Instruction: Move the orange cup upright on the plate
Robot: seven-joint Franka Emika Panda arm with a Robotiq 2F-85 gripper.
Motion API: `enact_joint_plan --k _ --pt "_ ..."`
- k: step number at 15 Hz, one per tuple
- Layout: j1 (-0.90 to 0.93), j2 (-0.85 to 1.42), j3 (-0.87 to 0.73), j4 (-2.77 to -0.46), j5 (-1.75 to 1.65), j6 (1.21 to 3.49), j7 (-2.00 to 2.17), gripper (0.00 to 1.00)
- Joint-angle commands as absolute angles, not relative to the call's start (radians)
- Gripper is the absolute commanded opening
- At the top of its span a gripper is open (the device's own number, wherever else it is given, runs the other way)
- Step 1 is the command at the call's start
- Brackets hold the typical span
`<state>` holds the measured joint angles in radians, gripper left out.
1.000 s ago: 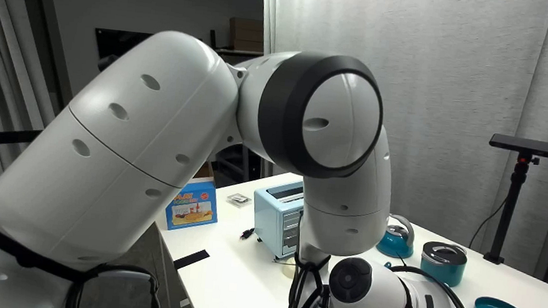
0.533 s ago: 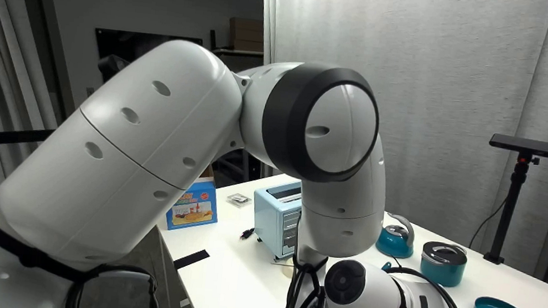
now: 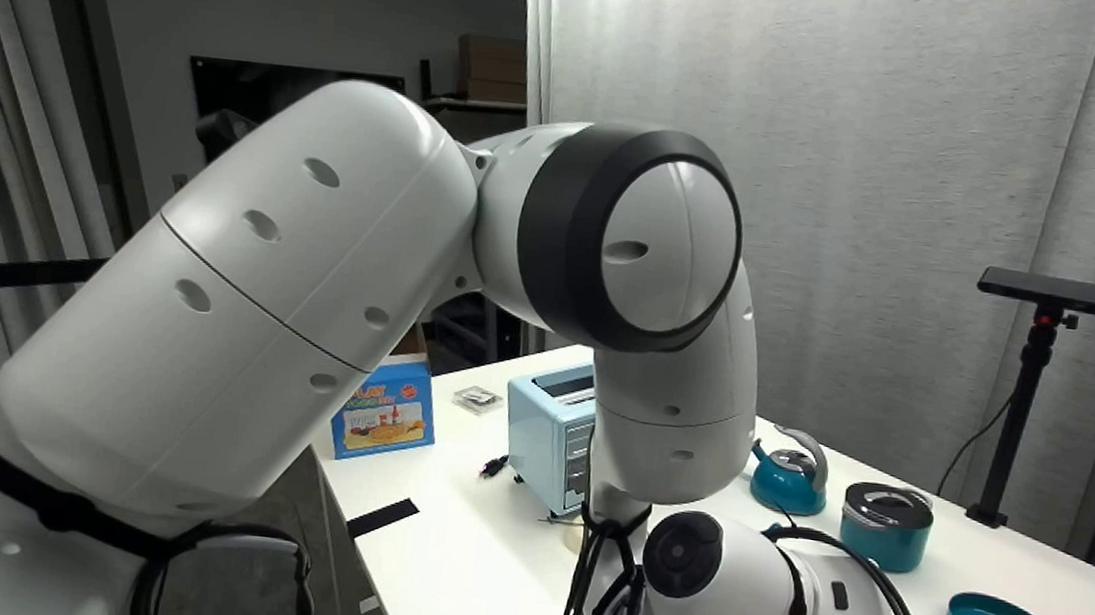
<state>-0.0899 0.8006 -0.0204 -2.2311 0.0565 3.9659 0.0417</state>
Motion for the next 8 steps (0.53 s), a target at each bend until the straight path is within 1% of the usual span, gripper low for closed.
enact_joint_plan --k 1,8 --pt "-0.051 0.769 -0.043 -2.265 0.098 3.972 0.019 1.0" --pt "-0.007 0.62 -0.046 -2.391 0.151 3.904 0.001 1.0"
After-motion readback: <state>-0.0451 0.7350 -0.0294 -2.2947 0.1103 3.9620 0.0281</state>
